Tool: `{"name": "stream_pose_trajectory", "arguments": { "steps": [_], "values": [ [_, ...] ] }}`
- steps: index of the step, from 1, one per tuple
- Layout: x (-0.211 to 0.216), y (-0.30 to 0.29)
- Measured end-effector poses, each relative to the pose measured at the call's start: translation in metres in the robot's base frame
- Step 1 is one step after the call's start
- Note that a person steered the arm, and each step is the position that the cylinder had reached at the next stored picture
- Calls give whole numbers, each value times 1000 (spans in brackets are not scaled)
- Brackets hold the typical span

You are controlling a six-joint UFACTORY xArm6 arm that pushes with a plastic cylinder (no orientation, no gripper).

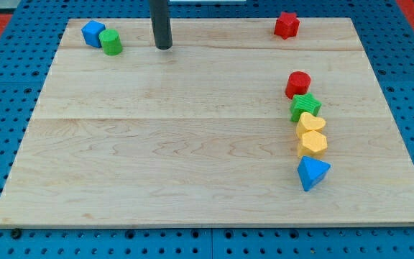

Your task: Slide the green star closer to the green circle and blue cube

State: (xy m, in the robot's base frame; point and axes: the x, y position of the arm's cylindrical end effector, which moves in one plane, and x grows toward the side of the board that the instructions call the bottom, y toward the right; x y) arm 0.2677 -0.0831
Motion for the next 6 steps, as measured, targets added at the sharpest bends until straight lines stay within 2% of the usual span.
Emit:
{"name": "stream_pose_trajectory", "arguments": {
  "steps": [2,4,5,6],
  "values": [
    [0,8],
    [-4,178],
    [27,274],
    [81,330]
  ]
}}
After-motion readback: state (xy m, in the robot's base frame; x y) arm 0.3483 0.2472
